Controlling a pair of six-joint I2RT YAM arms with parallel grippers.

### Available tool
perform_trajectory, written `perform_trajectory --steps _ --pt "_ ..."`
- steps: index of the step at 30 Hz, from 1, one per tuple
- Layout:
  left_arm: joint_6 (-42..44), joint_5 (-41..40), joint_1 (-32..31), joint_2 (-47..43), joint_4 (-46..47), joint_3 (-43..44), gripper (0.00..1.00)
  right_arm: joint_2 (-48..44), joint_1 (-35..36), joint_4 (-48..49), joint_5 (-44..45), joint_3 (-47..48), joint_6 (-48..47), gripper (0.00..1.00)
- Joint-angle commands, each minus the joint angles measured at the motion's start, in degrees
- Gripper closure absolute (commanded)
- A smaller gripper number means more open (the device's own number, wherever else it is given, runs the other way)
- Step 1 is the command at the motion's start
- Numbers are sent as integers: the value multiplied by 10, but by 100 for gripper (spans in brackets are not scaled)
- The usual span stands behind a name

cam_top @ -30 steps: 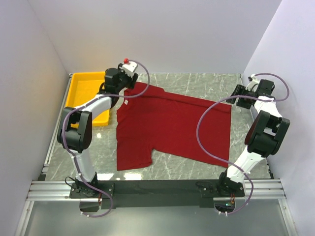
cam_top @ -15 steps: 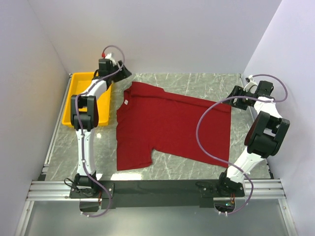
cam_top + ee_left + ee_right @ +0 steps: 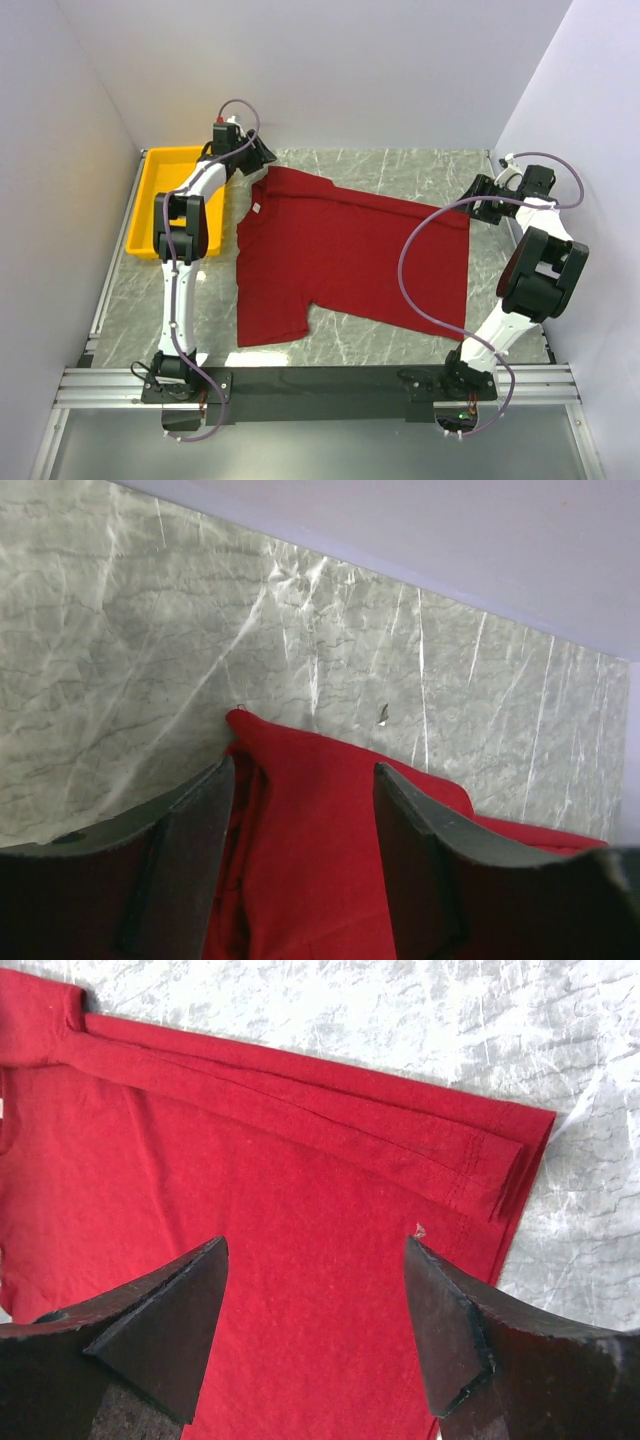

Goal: Fold and stack the t-shirts
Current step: Fold the tshirt

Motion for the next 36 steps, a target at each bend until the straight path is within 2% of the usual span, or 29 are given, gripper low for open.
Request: perform_trajectory --steps 1,8,18,22,27,36 --pt "-7 -8 -3 5 -6 22 38 -27 2 6 -12 3 9 23" --pt "-14 -16 -7 26 -19 49 45 -32 2 4 -12 3 9 23" --pt "-15 2 -9 28 -13 53 67 -34 1 0 -10 0 4 23" --pt "-1 10 -8 9 5 35 83 -32 0 -1 -10 0 5 23" --pt "17 29 -9 -11 25 13 99 -32 0 -2 -10 -4 3 23" --pt "89 80 -8 -86 98 -73 99 -38 0 -7 -11 -8 -1 23"
